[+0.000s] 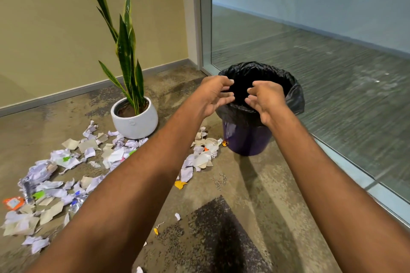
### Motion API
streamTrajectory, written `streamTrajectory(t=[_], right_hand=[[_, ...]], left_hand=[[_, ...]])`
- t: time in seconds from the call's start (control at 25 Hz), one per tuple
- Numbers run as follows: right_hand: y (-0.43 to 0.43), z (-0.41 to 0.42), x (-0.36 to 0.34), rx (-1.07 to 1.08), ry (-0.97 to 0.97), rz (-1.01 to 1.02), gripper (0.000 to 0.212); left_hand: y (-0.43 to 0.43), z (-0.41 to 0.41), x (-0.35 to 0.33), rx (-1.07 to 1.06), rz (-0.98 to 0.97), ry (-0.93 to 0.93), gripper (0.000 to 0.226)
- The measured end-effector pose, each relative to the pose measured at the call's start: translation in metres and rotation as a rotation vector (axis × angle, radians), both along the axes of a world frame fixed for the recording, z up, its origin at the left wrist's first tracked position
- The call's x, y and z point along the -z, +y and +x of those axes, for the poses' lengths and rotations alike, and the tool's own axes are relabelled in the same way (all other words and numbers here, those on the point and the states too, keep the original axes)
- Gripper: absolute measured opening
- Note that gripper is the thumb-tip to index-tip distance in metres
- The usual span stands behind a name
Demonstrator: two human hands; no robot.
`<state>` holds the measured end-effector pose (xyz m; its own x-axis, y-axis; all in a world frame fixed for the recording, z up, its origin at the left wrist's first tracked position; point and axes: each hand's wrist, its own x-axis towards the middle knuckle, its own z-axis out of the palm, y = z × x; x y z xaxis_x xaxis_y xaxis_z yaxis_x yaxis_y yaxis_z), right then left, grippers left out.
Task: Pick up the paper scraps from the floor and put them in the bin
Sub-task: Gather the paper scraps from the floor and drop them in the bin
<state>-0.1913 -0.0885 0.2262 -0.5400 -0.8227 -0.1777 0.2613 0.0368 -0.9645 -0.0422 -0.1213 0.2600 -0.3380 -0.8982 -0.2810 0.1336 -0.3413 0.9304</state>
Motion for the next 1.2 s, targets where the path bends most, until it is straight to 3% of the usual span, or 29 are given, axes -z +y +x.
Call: streamTrajectory(t=[0.24, 0.56, 0.72, 0.84, 0.96, 1.04, 1.12, 1.2], right_hand=[[0.027, 0.051, 0.020, -0.210, 0.122, -0.015, 0.025], [0.063, 0.149, 0.100, -0.594, 0.306, 0.199, 0.024], [0.085, 0.187, 0.152, -0.776, 0.563, 0.292, 0.021], [0.102, 0.201, 0.185, -0.952, 0.796, 0.308, 0.020], [0.117, 0.205, 0.212, -1.083, 1.044, 0.269, 0.016], [0.125, 0.207, 0.226, -1.155, 1.191, 0.251, 0.015], [0.129, 0.208, 0.237, -1.185, 1.336, 0.220, 0.037], [0.131, 0.209, 0.245, -1.142, 1.400, 0.152, 0.030]], left_hand=[[0.026, 0.059, 0.021, -0.002, -0.043, -0.160, 0.031], [0.092, 0.188, 0.117, 0.216, 0.056, -0.736, 0.012], [0.126, 0.239, 0.167, 0.241, 0.053, -0.970, 0.025], [0.143, 0.258, 0.193, 0.278, -0.058, -1.100, 0.025], [0.159, 0.260, 0.215, 0.345, -0.316, -1.294, 0.028], [0.164, 0.259, 0.231, 0.413, -0.411, -1.327, 0.031], [0.168, 0.261, 0.240, 0.554, -0.459, -1.369, 0.037], [0.168, 0.263, 0.248, 0.664, -0.546, -1.440, 0.042]])
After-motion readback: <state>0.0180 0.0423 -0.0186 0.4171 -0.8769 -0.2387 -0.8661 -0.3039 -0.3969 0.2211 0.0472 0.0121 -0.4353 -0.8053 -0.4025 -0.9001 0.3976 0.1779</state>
